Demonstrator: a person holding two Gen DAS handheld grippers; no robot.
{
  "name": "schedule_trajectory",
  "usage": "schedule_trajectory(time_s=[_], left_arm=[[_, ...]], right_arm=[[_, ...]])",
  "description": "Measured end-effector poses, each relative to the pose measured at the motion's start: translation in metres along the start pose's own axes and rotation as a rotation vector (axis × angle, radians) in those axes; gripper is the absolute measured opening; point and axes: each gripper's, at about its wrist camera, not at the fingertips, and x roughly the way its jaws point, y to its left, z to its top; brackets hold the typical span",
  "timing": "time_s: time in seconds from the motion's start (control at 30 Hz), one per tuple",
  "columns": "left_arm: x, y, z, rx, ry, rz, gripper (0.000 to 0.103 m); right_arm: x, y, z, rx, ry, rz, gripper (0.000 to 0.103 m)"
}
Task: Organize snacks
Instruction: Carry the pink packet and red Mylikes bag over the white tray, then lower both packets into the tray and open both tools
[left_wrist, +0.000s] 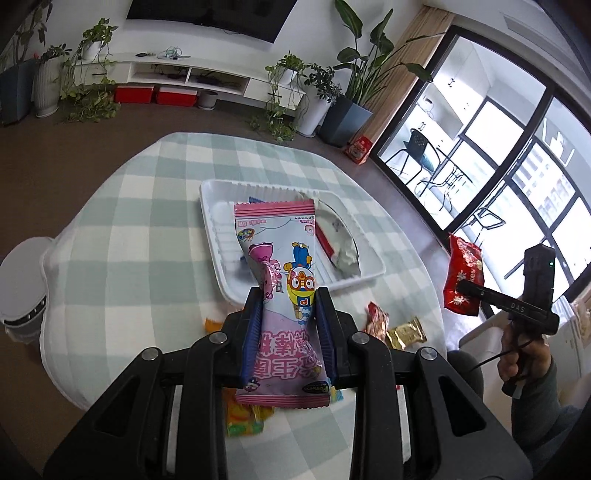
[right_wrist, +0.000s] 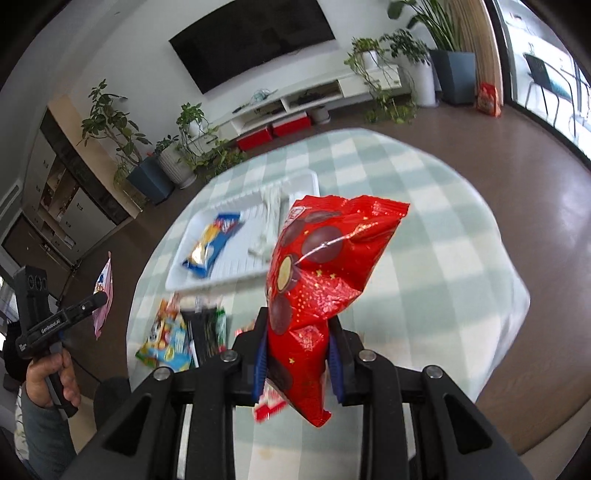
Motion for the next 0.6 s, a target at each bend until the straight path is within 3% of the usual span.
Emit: schedule_trajectory(time_s=[0.13,0.3,0.6], left_arm=[[0.03,0.0,0.043,0.002,0.002,-0.001,0.026],[0.076,-0.003,0.078,0.026,0.031,0.027,0.026],[0.153,0.02,0.092,0.033,0.122,0.1,0.026]], right_arm=[[0.014,0.022,0.042,-0.081,-0.011,0.018,0.029],[0.058,0.064,0.082,-0.197,0.04,0.072,0.029],[0.159,0.097,0.098,-0.294,0.208,0.062,0.029]])
